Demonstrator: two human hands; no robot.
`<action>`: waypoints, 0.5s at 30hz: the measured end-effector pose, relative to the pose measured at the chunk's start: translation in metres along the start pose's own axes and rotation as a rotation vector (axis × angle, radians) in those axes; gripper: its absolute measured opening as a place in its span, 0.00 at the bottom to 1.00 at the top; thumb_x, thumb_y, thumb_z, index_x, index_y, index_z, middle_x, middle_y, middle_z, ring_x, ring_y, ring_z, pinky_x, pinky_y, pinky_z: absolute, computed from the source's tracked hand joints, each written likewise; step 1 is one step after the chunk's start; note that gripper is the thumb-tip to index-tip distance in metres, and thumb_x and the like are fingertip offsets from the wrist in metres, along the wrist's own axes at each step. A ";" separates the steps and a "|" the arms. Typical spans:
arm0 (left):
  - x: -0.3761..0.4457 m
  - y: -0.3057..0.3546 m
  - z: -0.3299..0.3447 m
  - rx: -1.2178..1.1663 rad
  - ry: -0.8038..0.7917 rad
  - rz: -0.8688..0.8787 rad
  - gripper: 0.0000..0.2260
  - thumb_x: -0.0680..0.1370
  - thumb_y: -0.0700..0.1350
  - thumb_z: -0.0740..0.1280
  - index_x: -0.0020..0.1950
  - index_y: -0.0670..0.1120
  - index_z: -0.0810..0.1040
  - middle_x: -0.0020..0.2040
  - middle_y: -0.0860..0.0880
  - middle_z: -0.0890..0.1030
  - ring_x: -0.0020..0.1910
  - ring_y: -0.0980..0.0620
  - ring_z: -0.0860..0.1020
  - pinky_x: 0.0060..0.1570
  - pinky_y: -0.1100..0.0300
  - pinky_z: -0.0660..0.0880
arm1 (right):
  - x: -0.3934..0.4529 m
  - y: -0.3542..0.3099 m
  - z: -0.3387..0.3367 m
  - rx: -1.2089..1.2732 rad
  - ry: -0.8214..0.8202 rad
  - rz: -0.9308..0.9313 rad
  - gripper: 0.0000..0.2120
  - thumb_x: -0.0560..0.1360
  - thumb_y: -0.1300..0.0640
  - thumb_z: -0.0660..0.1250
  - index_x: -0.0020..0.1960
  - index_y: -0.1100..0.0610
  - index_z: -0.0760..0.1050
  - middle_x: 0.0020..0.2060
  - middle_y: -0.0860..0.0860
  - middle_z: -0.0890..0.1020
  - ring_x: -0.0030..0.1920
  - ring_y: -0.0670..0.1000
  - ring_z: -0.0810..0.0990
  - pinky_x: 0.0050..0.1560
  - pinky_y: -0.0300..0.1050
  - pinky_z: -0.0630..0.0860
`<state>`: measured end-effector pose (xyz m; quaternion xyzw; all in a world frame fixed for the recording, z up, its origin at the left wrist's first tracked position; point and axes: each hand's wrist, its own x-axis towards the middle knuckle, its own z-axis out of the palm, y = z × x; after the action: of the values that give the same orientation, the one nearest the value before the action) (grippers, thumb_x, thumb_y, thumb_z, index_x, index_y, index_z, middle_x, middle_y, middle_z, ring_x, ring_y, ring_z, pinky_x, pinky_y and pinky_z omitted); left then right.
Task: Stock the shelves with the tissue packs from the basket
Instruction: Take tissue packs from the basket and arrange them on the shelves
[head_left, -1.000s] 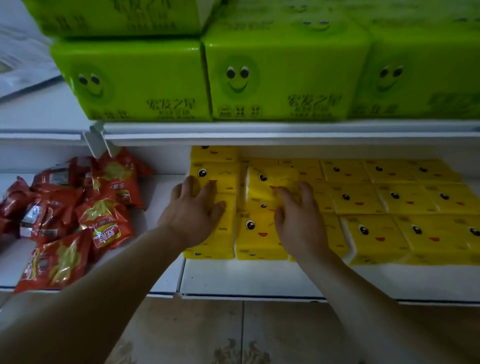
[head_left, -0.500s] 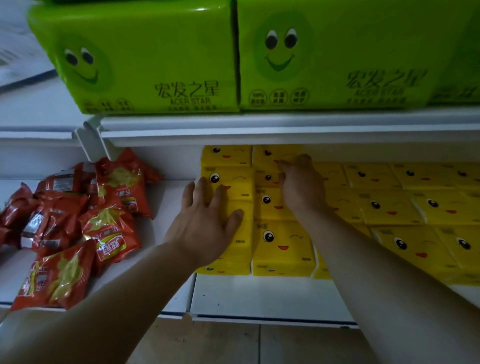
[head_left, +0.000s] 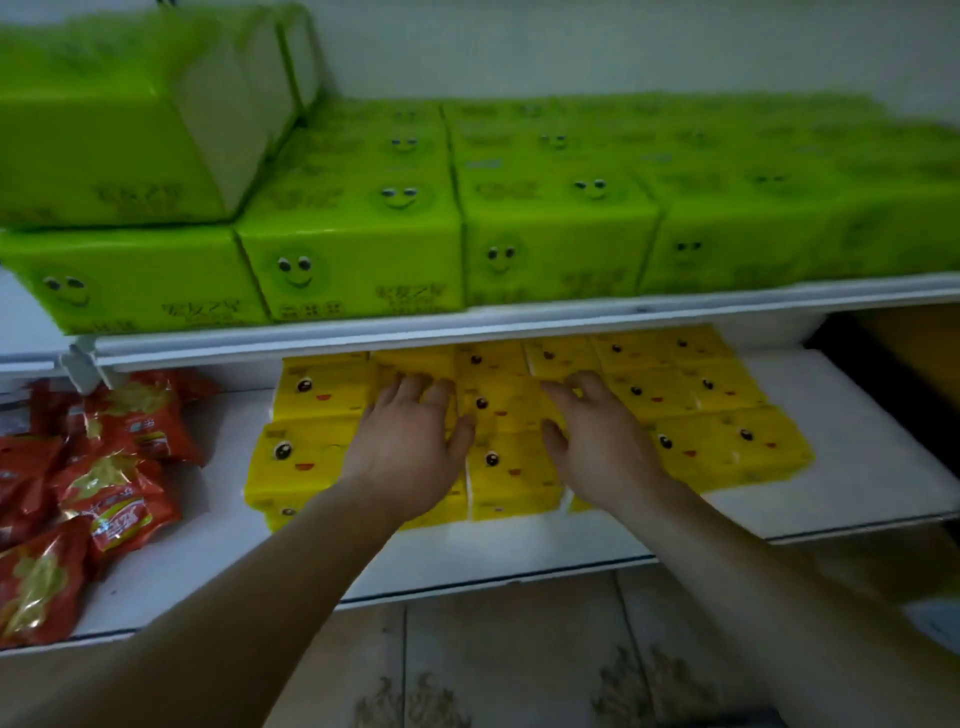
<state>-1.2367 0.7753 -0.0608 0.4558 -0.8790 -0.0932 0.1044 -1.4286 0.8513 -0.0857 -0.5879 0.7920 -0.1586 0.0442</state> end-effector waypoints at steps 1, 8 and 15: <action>-0.001 0.022 -0.004 -0.058 -0.034 0.048 0.22 0.81 0.59 0.55 0.69 0.49 0.71 0.68 0.45 0.72 0.67 0.42 0.70 0.64 0.50 0.70 | -0.016 0.010 -0.015 0.010 0.006 0.015 0.22 0.78 0.50 0.62 0.72 0.49 0.68 0.69 0.54 0.68 0.64 0.59 0.74 0.58 0.50 0.76; -0.028 0.178 -0.015 -0.196 -0.319 0.393 0.17 0.82 0.56 0.59 0.66 0.50 0.74 0.62 0.49 0.80 0.61 0.48 0.76 0.58 0.55 0.74 | -0.140 0.091 -0.106 0.101 0.112 0.167 0.19 0.77 0.53 0.66 0.67 0.53 0.74 0.61 0.55 0.76 0.59 0.58 0.77 0.56 0.53 0.76; -0.101 0.309 0.005 -0.258 -0.449 0.689 0.12 0.80 0.53 0.60 0.56 0.48 0.77 0.53 0.45 0.83 0.54 0.43 0.79 0.49 0.55 0.74 | -0.293 0.174 -0.178 0.051 0.074 0.382 0.05 0.76 0.52 0.63 0.49 0.51 0.76 0.43 0.53 0.83 0.46 0.58 0.81 0.43 0.50 0.76</action>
<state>-1.4225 1.0333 0.0049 0.0875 -0.9619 -0.2589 -0.0081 -1.5451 1.2086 -0.0040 -0.4192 0.8861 -0.1885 0.0593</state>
